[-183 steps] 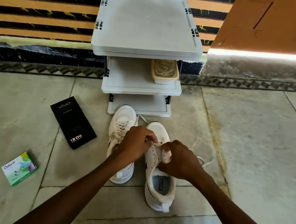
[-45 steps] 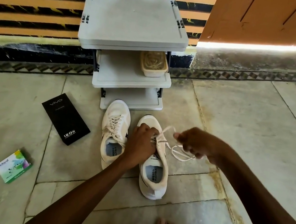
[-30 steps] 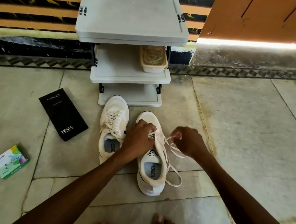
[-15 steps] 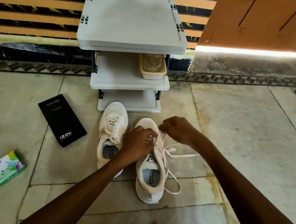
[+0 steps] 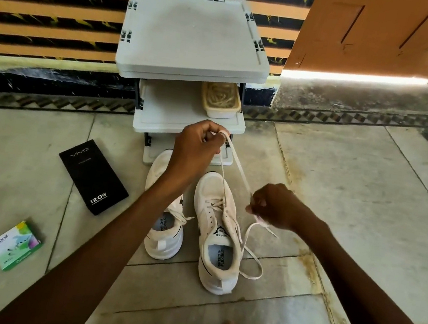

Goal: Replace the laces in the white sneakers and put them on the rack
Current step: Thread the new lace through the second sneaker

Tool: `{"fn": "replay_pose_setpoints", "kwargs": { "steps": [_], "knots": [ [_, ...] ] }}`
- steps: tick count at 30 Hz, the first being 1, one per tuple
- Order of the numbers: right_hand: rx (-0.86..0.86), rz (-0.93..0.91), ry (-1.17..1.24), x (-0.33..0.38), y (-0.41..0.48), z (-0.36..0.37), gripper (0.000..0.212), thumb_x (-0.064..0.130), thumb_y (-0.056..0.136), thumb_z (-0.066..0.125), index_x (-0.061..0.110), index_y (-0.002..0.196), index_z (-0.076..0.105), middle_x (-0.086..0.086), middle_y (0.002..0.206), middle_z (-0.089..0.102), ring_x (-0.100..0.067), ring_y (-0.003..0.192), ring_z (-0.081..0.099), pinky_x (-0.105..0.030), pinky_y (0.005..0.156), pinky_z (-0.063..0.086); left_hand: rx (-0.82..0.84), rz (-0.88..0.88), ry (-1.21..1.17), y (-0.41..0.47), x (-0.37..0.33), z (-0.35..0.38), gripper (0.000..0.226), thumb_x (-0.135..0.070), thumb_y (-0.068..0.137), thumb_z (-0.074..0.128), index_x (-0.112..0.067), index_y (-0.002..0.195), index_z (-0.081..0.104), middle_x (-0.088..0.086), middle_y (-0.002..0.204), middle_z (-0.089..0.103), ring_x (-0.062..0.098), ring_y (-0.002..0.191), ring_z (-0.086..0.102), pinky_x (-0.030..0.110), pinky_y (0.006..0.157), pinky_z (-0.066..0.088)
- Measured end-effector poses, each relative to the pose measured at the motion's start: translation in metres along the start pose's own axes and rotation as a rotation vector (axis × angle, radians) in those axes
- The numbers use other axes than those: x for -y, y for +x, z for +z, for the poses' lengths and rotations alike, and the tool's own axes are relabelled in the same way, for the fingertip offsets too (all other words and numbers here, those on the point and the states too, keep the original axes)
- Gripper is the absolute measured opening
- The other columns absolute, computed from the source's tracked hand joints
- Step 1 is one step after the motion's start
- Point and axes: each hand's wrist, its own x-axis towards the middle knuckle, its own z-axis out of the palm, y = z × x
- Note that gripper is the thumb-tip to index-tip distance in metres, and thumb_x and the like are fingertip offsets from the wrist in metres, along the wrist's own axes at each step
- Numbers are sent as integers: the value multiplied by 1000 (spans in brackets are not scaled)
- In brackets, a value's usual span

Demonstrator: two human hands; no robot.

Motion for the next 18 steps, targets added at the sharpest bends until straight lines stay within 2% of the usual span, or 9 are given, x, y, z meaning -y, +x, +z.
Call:
{"fn": "replay_pose_setpoints", "kwargs": {
  "steps": [1,3,6,8,10,11,13,15,18],
  "knots": [
    [43,4,15,-2,0,6,25,20,92,66,25,68,62,2,75,67,-8,67,63,-22,67,49,-1,-18,-33,-1,0,1,10,-15,94,59,-14,99,68,-3,71,63,1,54,55,14,52,42],
    [91,14,186,-2,1,10,19,6,91,60,7,73,66,-5,75,71,-8,60,62,-21,62,49,-14,-59,-89,-5,6,4,19,-12,94,57,-16,113,58,0,78,66,7,56,59,21,53,48],
    [-4,36,605,4,3,4,13,-3,92,55,-11,83,61,-10,77,71,-15,63,65,-26,58,54,-15,-161,-161,-20,23,15,43,-8,93,58,-24,126,35,4,91,68,12,63,67,26,59,55],
    [-103,40,798,13,4,-4,17,3,96,57,-12,91,63,-12,79,71,-15,66,66,-23,59,54,73,-249,-212,-31,34,23,34,-12,98,53,-23,126,37,10,103,69,17,78,71,30,71,57],
    [-167,39,927,21,7,-10,19,7,96,57,-10,96,66,-17,83,70,-17,68,65,-27,63,57,215,-331,-244,-41,41,26,20,-22,103,45,-18,122,49,12,109,69,24,93,69,36,83,54],
    [-188,41,969,23,10,-11,18,7,97,56,-7,97,68,-17,84,70,-16,68,65,-28,66,58,292,-351,-271,-45,43,27,20,-27,104,41,-17,117,53,11,103,70,24,90,69,36,81,54],
    [-219,62,1043,23,15,-11,17,9,98,55,0,95,69,-12,81,68,-13,67,63,-28,70,58,389,-340,-328,-52,47,27,28,-32,106,36,-14,105,57,3,75,66,19,65,63,31,65,52],
    [-253,108,1146,21,20,-11,17,12,99,55,2,96,69,-7,78,65,-11,64,60,-25,66,57,338,-327,-321,-53,51,25,27,-28,106,38,-11,97,57,-4,59,49,10,48,47,29,55,45],
    [-311,166,1293,16,27,-11,19,14,99,54,-1,102,67,-4,75,62,-8,59,56,-24,64,55,197,-339,-208,-50,61,18,25,-22,104,43,-15,86,59,-13,52,43,7,47,36,26,51,34]
  ]
}}
